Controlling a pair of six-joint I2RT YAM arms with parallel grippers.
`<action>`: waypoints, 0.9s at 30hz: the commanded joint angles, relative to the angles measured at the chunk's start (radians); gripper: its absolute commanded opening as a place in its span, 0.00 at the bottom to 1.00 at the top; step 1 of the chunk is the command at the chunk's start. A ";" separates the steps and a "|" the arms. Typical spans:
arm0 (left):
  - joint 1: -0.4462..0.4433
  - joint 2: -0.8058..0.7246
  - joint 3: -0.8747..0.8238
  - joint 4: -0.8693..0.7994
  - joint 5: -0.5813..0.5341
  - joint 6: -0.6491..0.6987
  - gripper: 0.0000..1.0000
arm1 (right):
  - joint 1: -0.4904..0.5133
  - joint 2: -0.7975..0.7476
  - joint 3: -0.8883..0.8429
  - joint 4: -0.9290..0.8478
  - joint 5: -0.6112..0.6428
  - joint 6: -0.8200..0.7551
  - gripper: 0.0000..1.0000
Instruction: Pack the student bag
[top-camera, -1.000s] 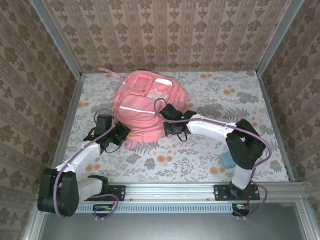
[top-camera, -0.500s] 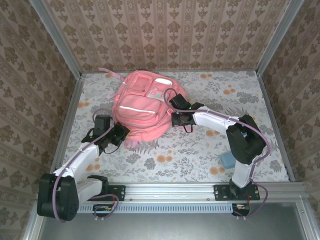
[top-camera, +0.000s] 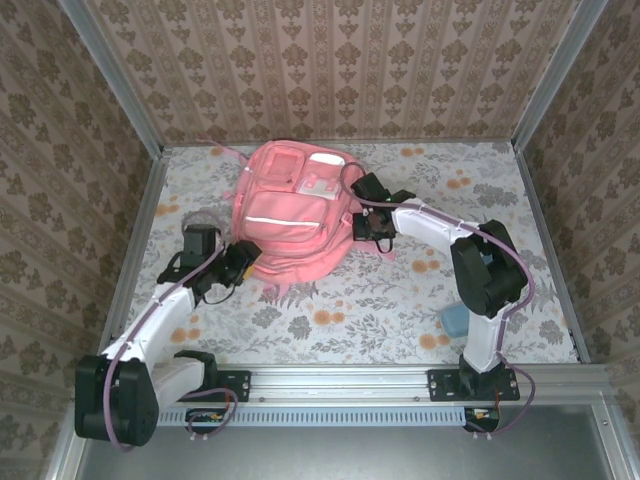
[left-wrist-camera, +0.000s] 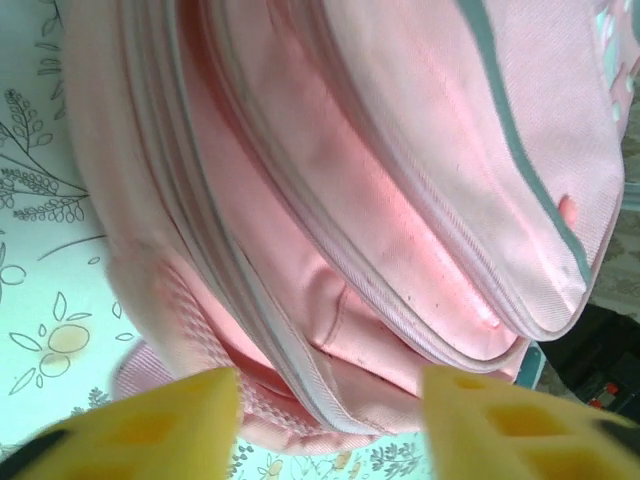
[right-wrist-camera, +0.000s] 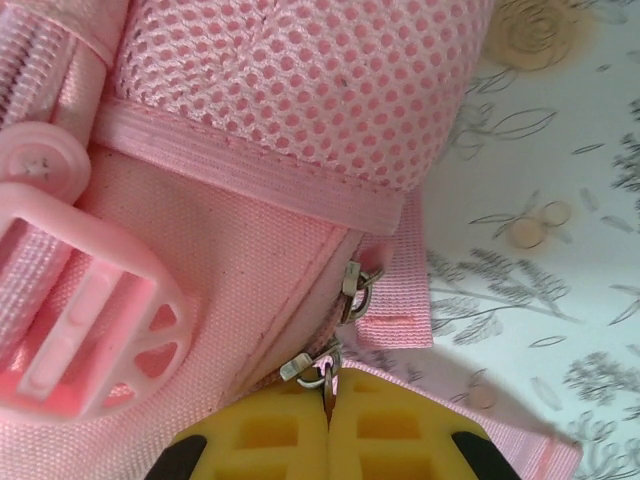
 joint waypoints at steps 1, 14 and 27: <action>0.004 -0.045 0.061 -0.102 -0.011 0.108 0.62 | -0.026 -0.083 -0.048 -0.049 0.059 -0.081 0.00; -0.159 0.037 0.300 -0.222 -0.084 0.541 0.85 | -0.066 -0.260 -0.076 -0.038 0.043 -0.054 0.64; -0.429 0.328 0.582 -0.306 -0.217 1.061 0.94 | -0.066 -0.457 -0.230 0.107 -0.008 0.079 0.99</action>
